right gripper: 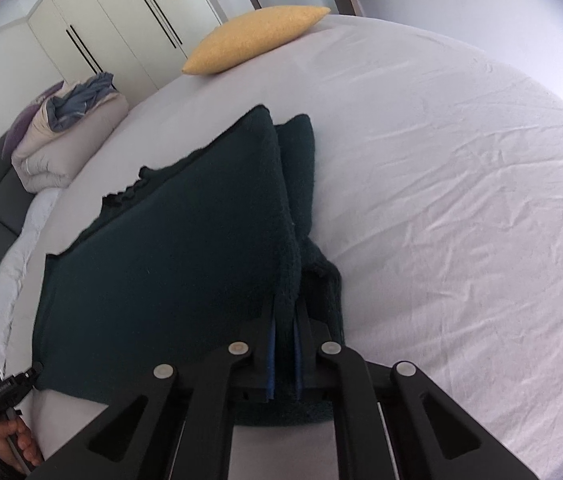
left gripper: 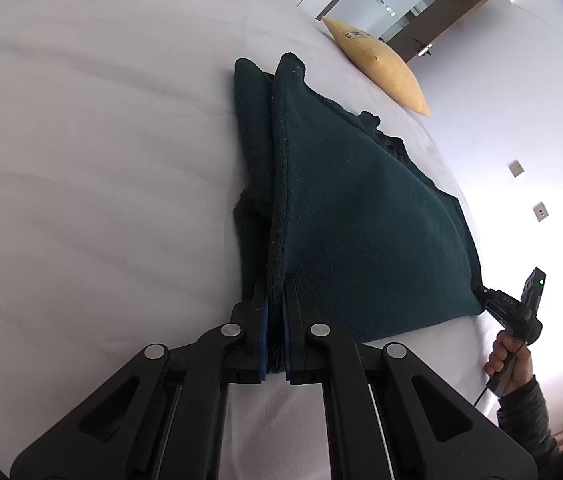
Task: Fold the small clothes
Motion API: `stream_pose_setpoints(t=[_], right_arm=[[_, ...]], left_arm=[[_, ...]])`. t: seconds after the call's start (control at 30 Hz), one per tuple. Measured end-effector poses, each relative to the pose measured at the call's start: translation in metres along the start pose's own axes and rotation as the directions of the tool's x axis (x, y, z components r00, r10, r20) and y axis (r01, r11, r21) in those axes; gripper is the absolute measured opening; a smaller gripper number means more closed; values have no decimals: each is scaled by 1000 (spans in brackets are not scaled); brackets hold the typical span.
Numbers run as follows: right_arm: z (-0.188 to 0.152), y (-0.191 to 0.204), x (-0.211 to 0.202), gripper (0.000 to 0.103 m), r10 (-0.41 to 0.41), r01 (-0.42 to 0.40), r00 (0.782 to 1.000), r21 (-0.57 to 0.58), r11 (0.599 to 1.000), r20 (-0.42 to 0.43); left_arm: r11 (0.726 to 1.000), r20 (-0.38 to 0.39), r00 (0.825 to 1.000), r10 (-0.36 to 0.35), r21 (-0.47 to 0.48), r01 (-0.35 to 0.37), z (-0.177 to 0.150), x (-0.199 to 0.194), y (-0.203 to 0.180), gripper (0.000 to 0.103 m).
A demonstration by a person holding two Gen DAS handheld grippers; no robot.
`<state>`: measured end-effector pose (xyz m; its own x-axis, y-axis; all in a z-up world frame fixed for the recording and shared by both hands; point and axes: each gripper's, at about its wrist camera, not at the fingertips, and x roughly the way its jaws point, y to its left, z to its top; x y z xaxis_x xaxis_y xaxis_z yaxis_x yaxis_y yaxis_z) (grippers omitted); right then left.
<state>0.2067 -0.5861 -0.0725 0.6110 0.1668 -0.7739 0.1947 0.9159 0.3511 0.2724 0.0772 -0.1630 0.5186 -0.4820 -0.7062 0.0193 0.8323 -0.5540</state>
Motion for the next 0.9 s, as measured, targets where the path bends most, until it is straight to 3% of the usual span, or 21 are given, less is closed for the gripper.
stream_pose_setpoints(t=[0.33,0.43,0.47,0.53,0.67,0.77,0.9], right_arm=[[2,-1,8,8,-6,6,1000,-29,1000,-1],[0,2,3,14,-10,10,1000,-44,999,2],[-2,4,-1,22,-22,22,1000,-59,998,3],[-7,5,-10,33,-29,30,999,-71,997,15],[-14,0,-35,38,-53,54,997,-21,998,49],[-8,9,-55,39,-9,10,995,-4,1000,101],[5,47,-49,39,40,-31,995,-90,995,94]], left_arm=[[1000,10,1000,6,-11,-5,-5,4,-2,6],[997,13,998,-59,-52,60,-3,-3,6,6],[995,13,998,-67,-68,67,-3,-6,9,6],[996,15,1000,-14,-88,15,1,-17,13,12],[990,97,991,92,-118,-80,16,-50,11,13],[998,139,989,51,-36,-47,30,-58,-19,13],[997,87,995,-40,67,34,44,-24,-71,13]])
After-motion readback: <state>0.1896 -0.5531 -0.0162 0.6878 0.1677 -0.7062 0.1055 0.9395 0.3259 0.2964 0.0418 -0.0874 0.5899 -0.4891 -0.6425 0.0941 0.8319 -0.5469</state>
